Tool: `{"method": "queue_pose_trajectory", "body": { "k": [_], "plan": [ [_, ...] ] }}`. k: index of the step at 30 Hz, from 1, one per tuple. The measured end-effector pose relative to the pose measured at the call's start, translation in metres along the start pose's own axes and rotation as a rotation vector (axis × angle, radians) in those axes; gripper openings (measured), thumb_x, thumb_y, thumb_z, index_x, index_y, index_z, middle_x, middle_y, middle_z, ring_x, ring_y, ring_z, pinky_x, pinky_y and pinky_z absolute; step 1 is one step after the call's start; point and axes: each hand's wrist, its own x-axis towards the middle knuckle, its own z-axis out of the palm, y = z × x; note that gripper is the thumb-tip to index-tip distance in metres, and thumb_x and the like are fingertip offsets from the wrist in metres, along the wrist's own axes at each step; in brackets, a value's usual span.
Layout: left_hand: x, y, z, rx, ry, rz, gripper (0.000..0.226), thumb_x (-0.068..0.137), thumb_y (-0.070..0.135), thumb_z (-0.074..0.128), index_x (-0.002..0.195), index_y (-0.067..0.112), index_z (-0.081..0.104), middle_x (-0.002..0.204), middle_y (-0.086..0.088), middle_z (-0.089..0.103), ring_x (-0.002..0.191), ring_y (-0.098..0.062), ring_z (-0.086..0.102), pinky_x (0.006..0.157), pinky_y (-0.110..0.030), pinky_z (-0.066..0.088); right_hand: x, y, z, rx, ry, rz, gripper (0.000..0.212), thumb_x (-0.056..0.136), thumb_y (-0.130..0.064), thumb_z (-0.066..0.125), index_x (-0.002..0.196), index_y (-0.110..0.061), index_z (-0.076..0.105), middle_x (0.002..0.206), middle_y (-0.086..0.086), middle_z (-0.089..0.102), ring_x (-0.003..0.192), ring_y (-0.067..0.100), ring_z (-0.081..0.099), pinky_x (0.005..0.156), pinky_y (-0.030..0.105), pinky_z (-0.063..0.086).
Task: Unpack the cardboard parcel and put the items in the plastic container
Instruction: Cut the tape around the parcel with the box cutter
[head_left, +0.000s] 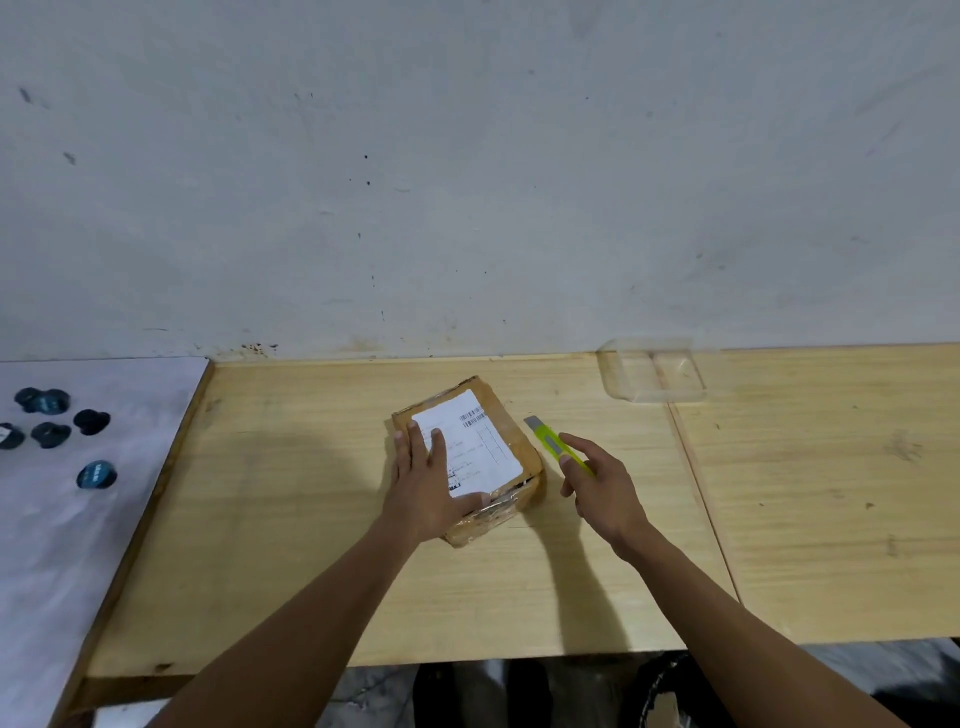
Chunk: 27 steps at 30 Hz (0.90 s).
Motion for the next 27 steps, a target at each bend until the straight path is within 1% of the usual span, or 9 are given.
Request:
{"method": "queue_pose_trajectory", "body": {
  "k": [3,5,7,10,12,15,18,22,27],
  "plan": [
    [0.012,-0.017,-0.009,0.043,-0.065,0.12,0.13,0.062,0.086,0.05,0.152,0.016,-0.012,0.156,-0.011,-0.03,0.142,-0.033,-0.03,0.12,-0.052,-0.001,0.001,0.002,0.002,-0.013,0.004,-0.003,0.03,0.099,-0.029,0.052,0.128,-0.034,0.059,0.065,0.002,0.063,0.048,0.0,0.049,0.058,0.028,0.042],
    [0.023,-0.027,-0.018,0.052,-0.122,0.171,0.138,0.051,0.095,0.042,0.153,0.019,-0.012,0.155,-0.005,-0.032,0.142,-0.028,-0.032,0.12,-0.053,-0.001,0.001,0.001,0.003,-0.027,0.008,-0.011,0.031,0.099,-0.029,0.051,0.129,-0.033,0.058,0.066,0.001,0.063,0.048,0.0,0.049,0.057,0.027,0.042],
    [0.03,-0.033,-0.023,0.02,-0.144,0.199,0.132,0.059,0.09,0.049,0.153,0.021,-0.012,0.154,-0.002,-0.034,0.141,-0.025,-0.033,0.119,-0.054,-0.003,0.002,0.0,0.003,-0.046,0.016,-0.02,0.031,0.1,-0.028,0.05,0.13,-0.032,0.057,0.069,0.001,0.064,0.049,-0.001,0.052,0.055,0.023,0.042],
    [0.03,-0.031,-0.016,-0.169,0.0,0.205,0.103,0.085,0.058,0.06,0.154,0.015,-0.004,0.158,-0.002,-0.026,0.144,-0.022,-0.027,0.12,-0.051,-0.002,0.007,-0.002,0.003,-0.087,0.026,-0.033,0.032,0.1,-0.028,0.049,0.131,-0.03,0.056,0.073,0.002,0.064,0.054,-0.002,0.056,0.051,0.014,0.041],
    [0.026,-0.025,-0.007,-0.226,0.102,0.173,0.107,0.084,0.058,0.062,0.153,0.009,-0.003,0.159,-0.003,-0.022,0.143,-0.018,-0.027,0.121,-0.042,-0.004,0.011,-0.003,0.005,-0.111,0.024,-0.036,0.032,0.1,-0.027,0.049,0.131,-0.029,0.057,0.071,0.002,0.065,0.057,0.001,0.057,0.049,0.011,0.04],
    [0.024,-0.02,0.004,-0.195,0.156,0.156,0.115,0.078,0.062,0.065,0.153,0.003,0.0,0.159,-0.01,-0.02,0.144,-0.022,-0.027,0.122,-0.046,0.0,0.018,-0.004,0.008,-0.128,0.013,-0.033,0.032,0.1,-0.028,0.048,0.131,-0.029,0.058,0.068,0.001,0.064,0.059,0.005,0.056,0.052,0.018,0.041],
    [0.024,-0.019,0.002,-0.211,0.159,0.15,0.114,0.078,0.057,0.068,0.152,0.001,0.002,0.16,-0.01,-0.019,0.144,-0.02,-0.027,0.122,-0.043,0.004,0.026,-0.007,0.009,-0.132,0.007,-0.032,0.031,0.101,-0.027,0.048,0.13,-0.028,0.058,0.068,0.001,0.063,0.059,0.007,0.055,0.053,0.02,0.041],
    [0.019,-0.016,-0.002,-0.263,0.158,0.14,0.114,0.077,0.053,0.073,0.153,0.003,0.003,0.16,-0.005,-0.02,0.146,-0.018,-0.023,0.116,-0.04,0.023,0.028,-0.006,0.011,-0.132,-0.012,-0.032,0.031,0.1,-0.027,0.048,0.13,-0.029,0.058,0.068,-0.001,0.062,0.06,0.006,0.056,0.052,0.015,0.041],
    [0.017,-0.014,-0.004,-0.275,0.161,0.13,0.113,0.077,0.05,0.074,0.153,0.004,0.004,0.16,-0.005,-0.02,0.147,-0.017,-0.021,0.114,-0.037,0.027,0.025,0.002,0.011,-0.122,-0.029,-0.017,0.03,0.099,-0.025,0.05,0.127,-0.027,0.061,0.064,-0.004,0.059,0.061,0.012,0.055,0.058,0.023,0.043]
  ]
}}
